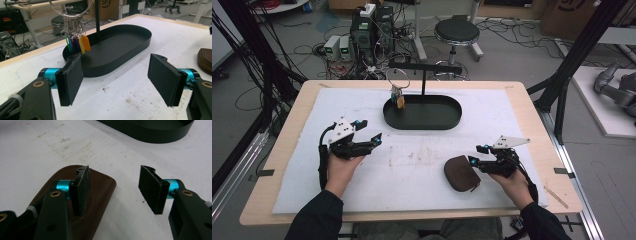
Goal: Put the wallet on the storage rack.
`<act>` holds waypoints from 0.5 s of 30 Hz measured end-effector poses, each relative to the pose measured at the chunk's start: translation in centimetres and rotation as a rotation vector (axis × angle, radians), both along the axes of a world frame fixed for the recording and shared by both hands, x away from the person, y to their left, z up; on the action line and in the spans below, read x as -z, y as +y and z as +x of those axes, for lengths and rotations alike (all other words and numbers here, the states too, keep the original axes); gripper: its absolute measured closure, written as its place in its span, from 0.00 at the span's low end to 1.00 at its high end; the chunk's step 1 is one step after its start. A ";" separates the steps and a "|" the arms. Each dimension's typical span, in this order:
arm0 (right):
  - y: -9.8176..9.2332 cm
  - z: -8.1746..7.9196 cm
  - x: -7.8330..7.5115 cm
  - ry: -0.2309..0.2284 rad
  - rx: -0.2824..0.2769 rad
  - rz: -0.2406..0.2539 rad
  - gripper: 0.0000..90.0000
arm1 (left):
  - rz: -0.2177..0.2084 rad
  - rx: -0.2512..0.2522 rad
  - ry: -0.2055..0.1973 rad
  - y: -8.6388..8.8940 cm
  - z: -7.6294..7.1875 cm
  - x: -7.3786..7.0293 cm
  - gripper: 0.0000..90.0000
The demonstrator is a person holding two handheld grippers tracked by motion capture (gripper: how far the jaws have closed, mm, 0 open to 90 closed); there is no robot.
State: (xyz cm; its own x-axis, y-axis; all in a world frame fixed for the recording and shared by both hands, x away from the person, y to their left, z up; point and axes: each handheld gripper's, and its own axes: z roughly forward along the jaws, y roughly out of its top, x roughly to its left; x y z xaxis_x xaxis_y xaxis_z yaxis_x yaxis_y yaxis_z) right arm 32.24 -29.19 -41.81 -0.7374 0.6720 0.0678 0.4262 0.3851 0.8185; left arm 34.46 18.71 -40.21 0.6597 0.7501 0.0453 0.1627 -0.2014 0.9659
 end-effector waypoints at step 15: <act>-2.3 -3.6 0.6 0.090 0.067 0.001 0.48 | -0.004 0.009 -0.009 -0.9 0.7 -0.5 0.32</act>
